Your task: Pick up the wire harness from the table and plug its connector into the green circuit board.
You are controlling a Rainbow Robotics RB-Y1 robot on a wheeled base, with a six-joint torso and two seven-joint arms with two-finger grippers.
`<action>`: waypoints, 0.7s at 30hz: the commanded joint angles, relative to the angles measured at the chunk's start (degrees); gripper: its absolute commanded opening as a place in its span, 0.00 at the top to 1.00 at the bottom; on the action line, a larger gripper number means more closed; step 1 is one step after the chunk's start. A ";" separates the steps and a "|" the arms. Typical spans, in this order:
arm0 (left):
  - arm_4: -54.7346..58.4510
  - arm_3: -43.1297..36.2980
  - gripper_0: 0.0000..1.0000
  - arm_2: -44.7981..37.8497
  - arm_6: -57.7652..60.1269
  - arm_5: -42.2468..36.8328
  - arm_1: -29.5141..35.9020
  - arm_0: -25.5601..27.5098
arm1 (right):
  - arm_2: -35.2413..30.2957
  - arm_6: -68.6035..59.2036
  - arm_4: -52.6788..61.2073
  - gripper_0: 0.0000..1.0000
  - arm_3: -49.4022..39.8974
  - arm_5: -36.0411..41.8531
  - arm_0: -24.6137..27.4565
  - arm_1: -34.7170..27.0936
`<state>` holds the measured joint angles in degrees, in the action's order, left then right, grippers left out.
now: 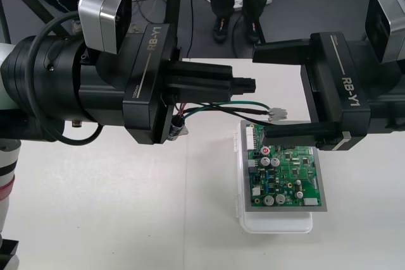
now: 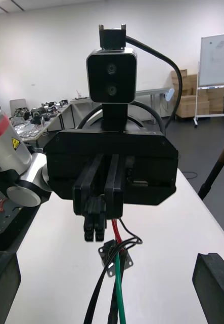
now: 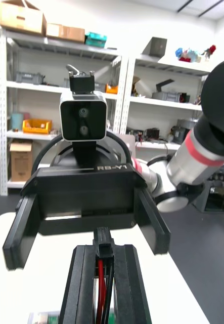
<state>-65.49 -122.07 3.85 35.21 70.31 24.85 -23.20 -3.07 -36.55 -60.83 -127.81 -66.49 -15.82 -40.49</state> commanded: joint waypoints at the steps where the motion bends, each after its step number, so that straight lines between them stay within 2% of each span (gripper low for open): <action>1: 0.62 -1.77 1.00 0.99 -2.16 -3.25 4.07 2.10 | -2.56 0.87 0.98 0.00 -0.07 -1.89 3.78 -5.65; 11: 0.80 0.60 1.00 0.99 -6.29 -3.95 4.77 6.76 | -9.50 -0.45 -1.74 0.00 -0.07 -9.98 12.39 -15.85; 16: 2.73 3.76 1.00 1.52 -11.92 -3.87 4.77 9.22 | -14.25 -0.80 -7.28 0.00 -0.07 -16.66 15.82 -17.78; 21: 3.96 5.96 1.00 3.27 -16.84 -3.87 4.68 11.51 | -16.36 -1.59 -15.01 0.00 -0.07 -23.51 15.91 -17.78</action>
<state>-63.14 -117.07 4.84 23.15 69.36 28.13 -14.13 -16.33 -36.60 -72.13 -127.62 -88.29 -0.98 -56.08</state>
